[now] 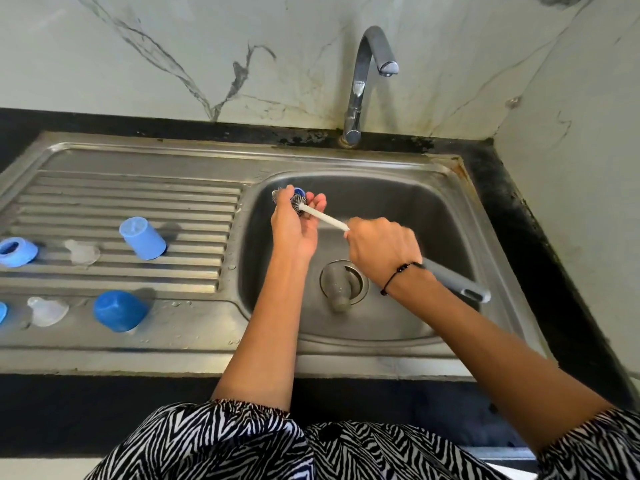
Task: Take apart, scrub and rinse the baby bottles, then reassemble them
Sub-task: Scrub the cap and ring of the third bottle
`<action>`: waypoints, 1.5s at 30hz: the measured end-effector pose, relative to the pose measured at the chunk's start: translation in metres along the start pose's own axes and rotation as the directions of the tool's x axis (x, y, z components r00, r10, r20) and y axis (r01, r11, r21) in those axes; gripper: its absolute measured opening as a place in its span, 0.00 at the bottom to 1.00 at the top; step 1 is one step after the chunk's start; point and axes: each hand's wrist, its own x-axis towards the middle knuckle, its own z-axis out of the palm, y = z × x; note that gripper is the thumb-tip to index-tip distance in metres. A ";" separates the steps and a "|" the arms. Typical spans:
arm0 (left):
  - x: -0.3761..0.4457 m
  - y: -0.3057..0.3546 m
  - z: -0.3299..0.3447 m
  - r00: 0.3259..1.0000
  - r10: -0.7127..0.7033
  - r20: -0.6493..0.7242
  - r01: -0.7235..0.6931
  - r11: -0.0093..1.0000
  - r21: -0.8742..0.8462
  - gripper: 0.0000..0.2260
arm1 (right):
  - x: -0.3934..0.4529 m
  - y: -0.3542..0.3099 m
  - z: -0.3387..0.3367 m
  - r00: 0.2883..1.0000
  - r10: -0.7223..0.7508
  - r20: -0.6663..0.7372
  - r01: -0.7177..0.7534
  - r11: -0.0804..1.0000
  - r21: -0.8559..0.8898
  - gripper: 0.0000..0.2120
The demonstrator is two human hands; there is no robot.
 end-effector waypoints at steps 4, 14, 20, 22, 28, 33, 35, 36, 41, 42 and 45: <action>0.003 -0.003 -0.007 1.000 -0.005 0.031 0.006 1.000 -0.022 0.10 | 0.014 -0.007 0.003 0.978 0.112 0.176 -0.157 0.952 0.263 0.12; 0.010 -0.021 -0.022 0.999 0.034 0.002 -0.034 0.996 0.085 0.10 | 0.010 0.014 0.015 0.672 -0.005 0.741 -0.692 0.351 0.631 0.14; 0.023 -0.020 -0.019 0.981 0.127 -0.149 -0.075 0.947 0.313 0.08 | -0.008 0.007 0.017 0.980 0.085 0.182 -0.105 0.989 0.104 0.14; 0.028 -0.014 -0.019 0.970 0.136 -0.200 -0.062 0.940 0.336 0.09 | -0.012 0.011 0.010 0.996 0.020 0.090 -0.014 0.997 -0.069 0.12; 0.030 -0.005 -0.016 0.980 -0.017 -0.197 0.077 0.951 0.301 0.10 | -0.014 0.009 -0.001 0.993 -0.091 -0.077 0.053 0.916 -0.398 0.09; 0.030 -0.004 -0.013 0.989 -0.027 -0.148 0.043 0.994 0.105 0.10 | -0.003 -0.001 0.011 0.987 -0.156 -0.031 0.143 0.955 -0.259 0.14; 0.032 -0.001 -0.017 0.991 -0.017 -0.133 0.025 0.998 0.064 0.10 | -0.003 -0.003 0.016 0.994 -0.102 0.031 0.106 0.981 -0.160 0.12; 0.033 0.000 -0.019 0.992 -0.002 -0.125 0.009 0.999 0.053 0.10 | -0.002 -0.003 0.020 0.995 -0.068 0.077 0.075 0.993 -0.093 0.12; 0.034 -0.011 -0.028 0.986 0.121 -0.111 -0.104 0.984 0.144 0.04 | 0.007 0.003 0.027 0.974 0.015 0.226 -0.025 0.999 0.043 0.12; 0.035 -0.013 -0.030 0.987 0.120 -0.109 -0.101 0.981 0.165 0.03 | 0.008 0.004 0.028 0.978 -0.001 0.209 0.003 1.000 -0.008 0.12; 0.044 -0.014 -0.032 0.984 0.106 -0.144 -0.061 0.956 0.289 0.05 | 0.005 0.005 0.033 0.986 -0.095 0.139 0.116 0.981 -0.156 0.13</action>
